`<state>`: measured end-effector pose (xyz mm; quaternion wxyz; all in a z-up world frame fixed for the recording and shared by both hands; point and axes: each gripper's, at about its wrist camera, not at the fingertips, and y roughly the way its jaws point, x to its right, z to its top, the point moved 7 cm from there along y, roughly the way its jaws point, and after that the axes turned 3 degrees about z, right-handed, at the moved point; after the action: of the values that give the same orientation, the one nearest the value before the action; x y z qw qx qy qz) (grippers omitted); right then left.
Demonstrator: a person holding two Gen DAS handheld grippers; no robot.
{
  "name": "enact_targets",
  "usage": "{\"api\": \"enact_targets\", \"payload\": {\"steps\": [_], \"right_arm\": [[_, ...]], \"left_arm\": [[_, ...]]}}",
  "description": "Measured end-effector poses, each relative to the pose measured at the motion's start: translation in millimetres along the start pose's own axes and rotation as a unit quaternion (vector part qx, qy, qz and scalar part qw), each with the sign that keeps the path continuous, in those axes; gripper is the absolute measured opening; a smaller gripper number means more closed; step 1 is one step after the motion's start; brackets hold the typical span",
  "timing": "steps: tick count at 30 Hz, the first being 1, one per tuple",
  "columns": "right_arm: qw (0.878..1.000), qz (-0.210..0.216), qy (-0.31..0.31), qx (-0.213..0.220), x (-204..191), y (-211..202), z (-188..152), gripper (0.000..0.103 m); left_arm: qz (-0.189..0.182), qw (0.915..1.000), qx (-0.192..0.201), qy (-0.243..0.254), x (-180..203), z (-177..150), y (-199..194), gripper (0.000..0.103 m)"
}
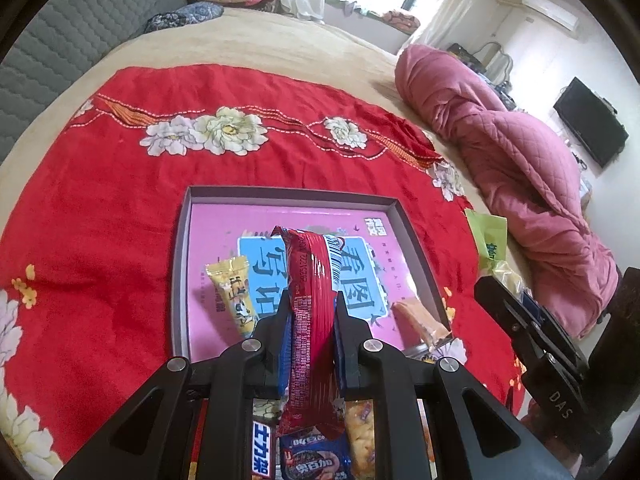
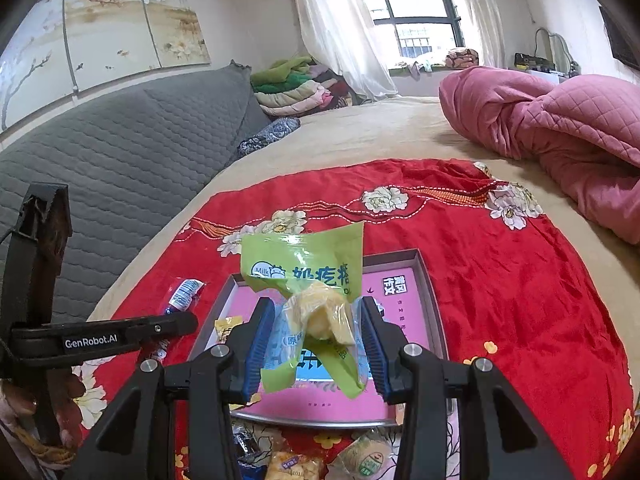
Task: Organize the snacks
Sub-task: 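Lower the red bar with the left tool into the tray while the right tool lowers the green bag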
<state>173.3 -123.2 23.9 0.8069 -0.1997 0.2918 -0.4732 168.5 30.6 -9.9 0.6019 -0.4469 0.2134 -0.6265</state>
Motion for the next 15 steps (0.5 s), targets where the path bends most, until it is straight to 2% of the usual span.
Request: {"api": "enact_targets", "payload": {"steps": [6,15], "right_arm": [[1.000,-0.007,-0.006,-0.014,2,15,-7,0.043],[0.999,-0.012,-0.005,-0.041,5,33,-26,0.043]], "left_arm": [[0.000,1.0000,0.001,-0.001,0,1,13,0.017],[-0.001,0.9998,-0.019,-0.002,-1,-7,40,0.017]]}}
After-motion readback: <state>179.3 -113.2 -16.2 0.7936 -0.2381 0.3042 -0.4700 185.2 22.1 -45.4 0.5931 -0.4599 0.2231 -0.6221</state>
